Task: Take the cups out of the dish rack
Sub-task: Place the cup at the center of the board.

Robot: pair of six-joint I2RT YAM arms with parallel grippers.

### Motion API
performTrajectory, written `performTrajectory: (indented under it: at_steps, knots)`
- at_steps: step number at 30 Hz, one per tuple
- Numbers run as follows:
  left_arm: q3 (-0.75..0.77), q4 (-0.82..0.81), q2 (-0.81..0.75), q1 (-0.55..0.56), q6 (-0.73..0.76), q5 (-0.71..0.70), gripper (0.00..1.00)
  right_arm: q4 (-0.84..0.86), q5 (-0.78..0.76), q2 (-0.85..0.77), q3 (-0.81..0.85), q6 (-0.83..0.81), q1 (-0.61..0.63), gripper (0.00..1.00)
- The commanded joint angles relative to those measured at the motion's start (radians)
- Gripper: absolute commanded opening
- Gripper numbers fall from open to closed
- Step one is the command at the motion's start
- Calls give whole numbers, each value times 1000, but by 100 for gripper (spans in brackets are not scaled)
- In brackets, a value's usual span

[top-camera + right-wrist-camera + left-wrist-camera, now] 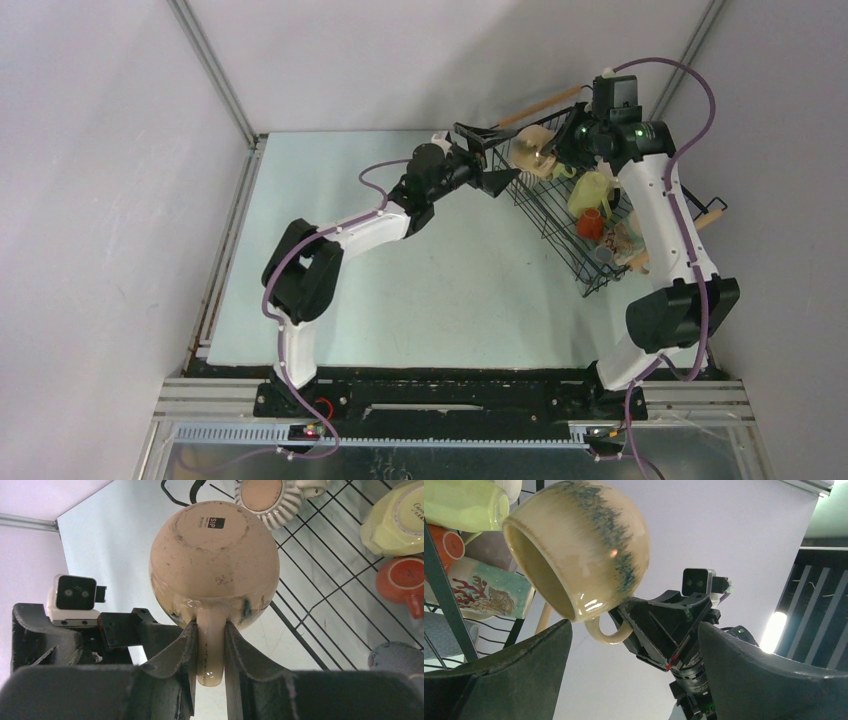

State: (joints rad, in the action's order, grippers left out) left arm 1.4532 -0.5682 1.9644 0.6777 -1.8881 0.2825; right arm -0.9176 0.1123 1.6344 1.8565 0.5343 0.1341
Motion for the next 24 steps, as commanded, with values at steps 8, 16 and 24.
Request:
performTrajectory:
  at_steps: [8, 16, 24]
  knots:
    - [-31, -117, 22, -6, -67, -59, 98, 162, 50, -102, -8, 67, 39, 0]
    - [-53, -239, 24, -18, -122, -93, 78, 246, 119, -158, -113, 123, 21, 0]
    - [-60, -317, 30, -18, -155, -107, 35, 314, 187, -188, -181, 178, 11, 0]
